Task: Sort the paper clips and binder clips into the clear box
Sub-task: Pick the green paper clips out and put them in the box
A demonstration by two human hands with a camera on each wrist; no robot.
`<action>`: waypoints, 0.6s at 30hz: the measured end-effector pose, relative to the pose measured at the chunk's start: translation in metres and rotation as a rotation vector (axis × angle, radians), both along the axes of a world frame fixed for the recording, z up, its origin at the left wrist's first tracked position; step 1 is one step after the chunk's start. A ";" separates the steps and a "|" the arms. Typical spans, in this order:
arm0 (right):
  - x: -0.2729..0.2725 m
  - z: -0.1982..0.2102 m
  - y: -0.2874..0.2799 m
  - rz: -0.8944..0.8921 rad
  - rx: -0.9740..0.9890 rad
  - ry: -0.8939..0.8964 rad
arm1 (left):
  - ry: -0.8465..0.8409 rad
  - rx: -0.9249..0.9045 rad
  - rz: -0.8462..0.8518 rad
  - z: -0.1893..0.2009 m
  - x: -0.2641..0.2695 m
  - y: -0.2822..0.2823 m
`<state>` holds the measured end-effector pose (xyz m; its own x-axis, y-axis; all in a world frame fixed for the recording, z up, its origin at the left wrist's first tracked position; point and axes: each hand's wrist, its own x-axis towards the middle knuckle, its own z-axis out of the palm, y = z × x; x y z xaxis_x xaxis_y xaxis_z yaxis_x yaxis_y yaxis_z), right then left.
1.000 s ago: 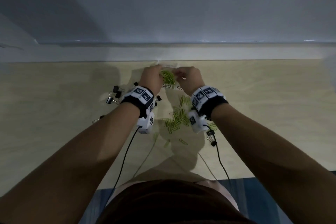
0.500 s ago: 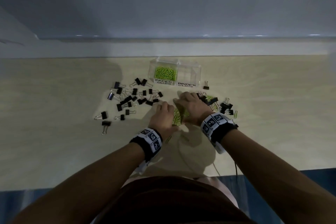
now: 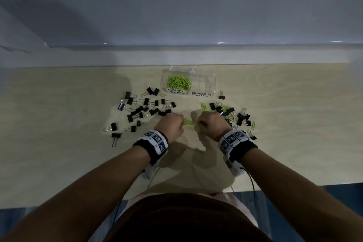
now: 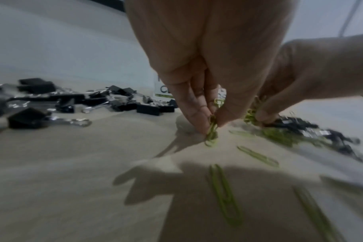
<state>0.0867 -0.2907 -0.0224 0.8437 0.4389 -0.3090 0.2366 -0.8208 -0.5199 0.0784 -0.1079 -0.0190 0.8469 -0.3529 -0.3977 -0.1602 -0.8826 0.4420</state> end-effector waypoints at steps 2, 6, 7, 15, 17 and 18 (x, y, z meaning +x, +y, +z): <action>0.004 0.003 0.001 -0.165 0.082 0.018 | 0.018 -0.098 0.107 0.007 0.006 0.007; 0.027 0.026 0.015 -0.400 0.278 0.062 | -0.015 -0.285 0.327 0.026 0.031 0.017; 0.036 0.032 0.021 -0.432 0.307 0.043 | -0.041 -0.302 0.362 0.032 0.041 0.018; 0.112 0.049 0.072 -0.444 0.082 -0.064 | -0.146 -0.150 0.503 0.054 0.113 0.009; 0.116 0.050 0.071 -0.387 0.057 -0.038 | -0.098 -0.071 0.454 0.053 0.118 0.004; 0.115 0.052 0.066 -0.388 0.065 -0.035 | -0.094 -0.060 0.415 0.049 0.117 0.004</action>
<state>0.2018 -0.2250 0.0292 0.9602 0.1029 -0.2595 -0.0665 -0.8185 -0.5707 0.1958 -0.1042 0.0304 0.9537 0.0053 -0.3007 0.1608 -0.8539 0.4950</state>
